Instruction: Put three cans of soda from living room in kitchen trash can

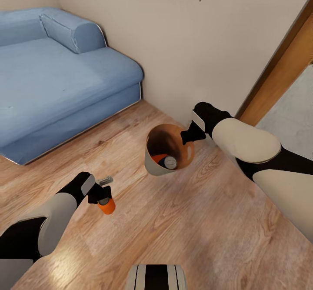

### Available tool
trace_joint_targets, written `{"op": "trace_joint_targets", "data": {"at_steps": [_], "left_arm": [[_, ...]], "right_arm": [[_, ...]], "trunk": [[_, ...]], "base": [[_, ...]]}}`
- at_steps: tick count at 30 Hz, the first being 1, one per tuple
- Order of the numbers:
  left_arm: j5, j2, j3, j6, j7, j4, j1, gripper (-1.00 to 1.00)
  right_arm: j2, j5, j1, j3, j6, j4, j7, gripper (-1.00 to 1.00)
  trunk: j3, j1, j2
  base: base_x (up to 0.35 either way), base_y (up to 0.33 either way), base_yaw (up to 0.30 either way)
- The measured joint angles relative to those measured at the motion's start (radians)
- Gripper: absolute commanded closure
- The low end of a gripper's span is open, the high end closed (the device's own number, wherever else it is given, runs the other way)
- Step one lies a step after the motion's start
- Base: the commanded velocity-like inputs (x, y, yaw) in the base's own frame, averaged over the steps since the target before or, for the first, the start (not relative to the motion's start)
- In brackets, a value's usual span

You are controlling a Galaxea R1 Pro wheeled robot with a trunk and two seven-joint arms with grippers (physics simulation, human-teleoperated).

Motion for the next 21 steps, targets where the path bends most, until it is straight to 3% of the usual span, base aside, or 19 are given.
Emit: {"op": "trace_joint_targets", "data": {"at_steps": [8,14,20,21], "left_arm": [[0.001,0.0,0.0,0.001,-0.008,-0.006,0.0,1.0],[0.003,0.001,0.0,0.009,-0.015,-0.11,0.003,1.0],[0.008,0.003,0.0,0.076,-0.028,-0.42,0.112,1.0],[0.005,0.003,0.0,0.143,-0.029,-0.552,0.154,1.0]], "right_arm": [[0.001,-0.003,0.013,0.003,0.0,0.002,0.001,1.0],[0.001,0.004,0.044,0.006,0.0,0.002,0.004,1.0],[-0.002,-0.004,0.093,-0.001,-0.01,0.0,0.011,1.0],[-0.006,0.001,0.125,-0.023,-0.05,-0.005,0.012,1.0]], "trunk": [[0.031,-0.004,0.002],[0.054,-0.006,0.003],[0.077,-0.009,0.005],[0.081,-0.009,0.005]], "base": [[0.0,0.0,0.0],[0.0,0.0,0.0],[0.0,0.0,0.0],[0.0,0.0,0.0]]}}
